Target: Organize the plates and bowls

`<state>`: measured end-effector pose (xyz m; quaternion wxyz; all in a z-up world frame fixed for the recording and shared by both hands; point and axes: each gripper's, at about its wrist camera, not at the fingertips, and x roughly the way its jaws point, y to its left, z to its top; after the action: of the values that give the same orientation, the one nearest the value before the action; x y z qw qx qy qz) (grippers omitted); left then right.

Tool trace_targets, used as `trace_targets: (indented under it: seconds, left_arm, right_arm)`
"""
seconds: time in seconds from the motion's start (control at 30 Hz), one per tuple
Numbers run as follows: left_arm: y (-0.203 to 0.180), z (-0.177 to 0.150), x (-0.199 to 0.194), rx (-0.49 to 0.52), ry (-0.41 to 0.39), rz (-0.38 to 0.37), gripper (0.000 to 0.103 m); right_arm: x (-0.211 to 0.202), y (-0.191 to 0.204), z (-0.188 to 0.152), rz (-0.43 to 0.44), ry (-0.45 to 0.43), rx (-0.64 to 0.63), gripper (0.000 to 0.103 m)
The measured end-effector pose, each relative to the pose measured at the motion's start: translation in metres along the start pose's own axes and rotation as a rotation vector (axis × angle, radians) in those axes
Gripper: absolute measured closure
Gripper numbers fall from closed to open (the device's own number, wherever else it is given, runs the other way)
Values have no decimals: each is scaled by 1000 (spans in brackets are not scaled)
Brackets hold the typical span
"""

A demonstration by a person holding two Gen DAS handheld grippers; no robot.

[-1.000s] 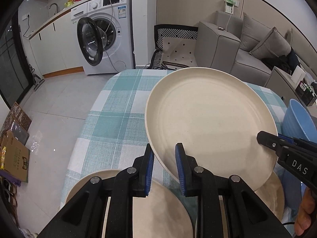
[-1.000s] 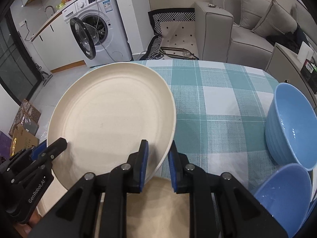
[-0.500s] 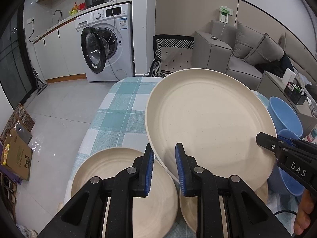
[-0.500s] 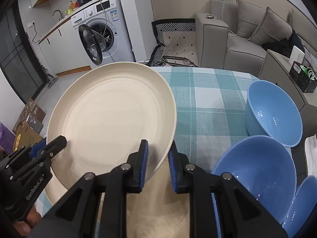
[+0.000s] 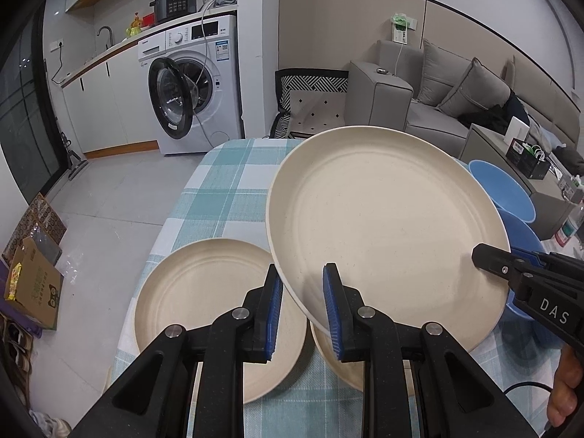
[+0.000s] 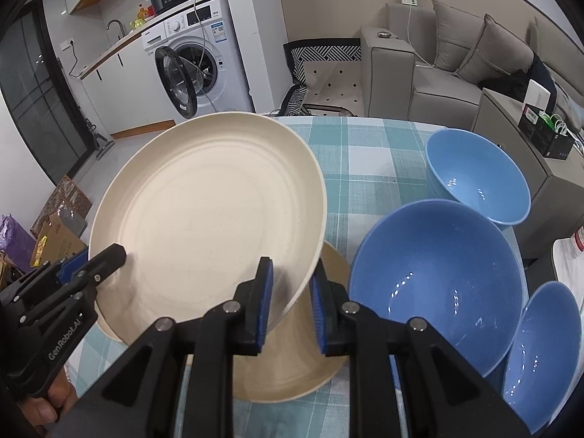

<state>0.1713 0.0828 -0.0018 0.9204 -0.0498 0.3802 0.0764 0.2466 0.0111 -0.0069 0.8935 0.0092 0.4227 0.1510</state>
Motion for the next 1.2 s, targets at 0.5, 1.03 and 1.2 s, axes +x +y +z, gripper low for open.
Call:
trace_targets:
  seconds: [0.5, 1.03, 1.2]
  left_arm:
    - [-11, -28, -12, 13, 25, 7, 81]
    - [-7, -54, 8, 5, 58, -9, 81]
    - [-3, -57, 13, -2, 59, -18, 81]
  right_arm:
    - [-7, -10, -30, 31, 38, 18, 83]
    - [11, -12, -49, 17, 86, 17, 83]
    - [17, -10, -54, 13, 97, 19, 82]
